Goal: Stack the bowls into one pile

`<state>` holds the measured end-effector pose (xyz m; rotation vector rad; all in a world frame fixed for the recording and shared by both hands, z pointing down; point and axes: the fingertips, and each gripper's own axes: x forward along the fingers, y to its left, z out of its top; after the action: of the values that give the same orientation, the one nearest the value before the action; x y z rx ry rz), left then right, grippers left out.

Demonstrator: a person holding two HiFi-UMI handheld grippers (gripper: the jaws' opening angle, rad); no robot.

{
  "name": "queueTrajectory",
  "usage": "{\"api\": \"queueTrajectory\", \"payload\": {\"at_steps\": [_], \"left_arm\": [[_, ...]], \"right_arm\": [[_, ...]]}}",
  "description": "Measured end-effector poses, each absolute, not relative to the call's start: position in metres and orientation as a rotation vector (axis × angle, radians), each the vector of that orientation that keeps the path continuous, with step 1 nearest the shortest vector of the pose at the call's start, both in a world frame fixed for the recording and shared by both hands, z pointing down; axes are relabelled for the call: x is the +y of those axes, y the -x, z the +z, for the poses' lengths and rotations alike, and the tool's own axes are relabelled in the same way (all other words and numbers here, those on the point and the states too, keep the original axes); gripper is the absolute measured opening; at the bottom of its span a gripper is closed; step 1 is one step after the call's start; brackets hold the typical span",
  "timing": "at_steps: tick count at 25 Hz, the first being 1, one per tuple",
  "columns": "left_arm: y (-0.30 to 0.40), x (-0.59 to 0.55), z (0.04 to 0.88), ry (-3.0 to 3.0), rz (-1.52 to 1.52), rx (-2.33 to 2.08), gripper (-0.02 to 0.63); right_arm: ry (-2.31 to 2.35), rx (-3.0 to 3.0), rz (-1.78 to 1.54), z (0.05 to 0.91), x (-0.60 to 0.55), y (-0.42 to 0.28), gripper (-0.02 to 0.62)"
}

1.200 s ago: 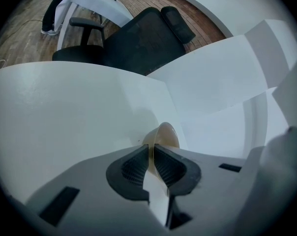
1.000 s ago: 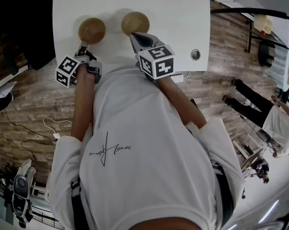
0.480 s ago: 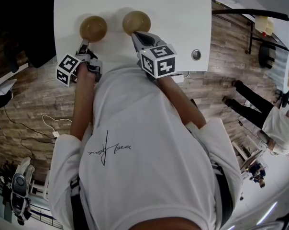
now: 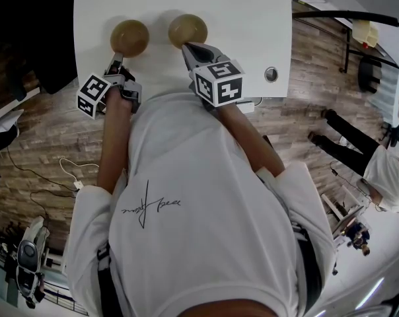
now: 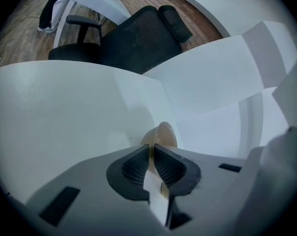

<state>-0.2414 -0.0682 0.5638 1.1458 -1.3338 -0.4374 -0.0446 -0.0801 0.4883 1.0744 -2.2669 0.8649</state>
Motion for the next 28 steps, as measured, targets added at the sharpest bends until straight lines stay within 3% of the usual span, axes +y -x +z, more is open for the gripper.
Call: {"api": "queueTrajectory", "payload": {"at_steps": [28], "left_arm": [[0.2, -0.09, 0.532, -1.255, -0.428, -1.197, 0.038]], "right_arm": [[-1.244, -2.194, 0.893, 0.492, -0.094, 0.015, 0.012]]}}
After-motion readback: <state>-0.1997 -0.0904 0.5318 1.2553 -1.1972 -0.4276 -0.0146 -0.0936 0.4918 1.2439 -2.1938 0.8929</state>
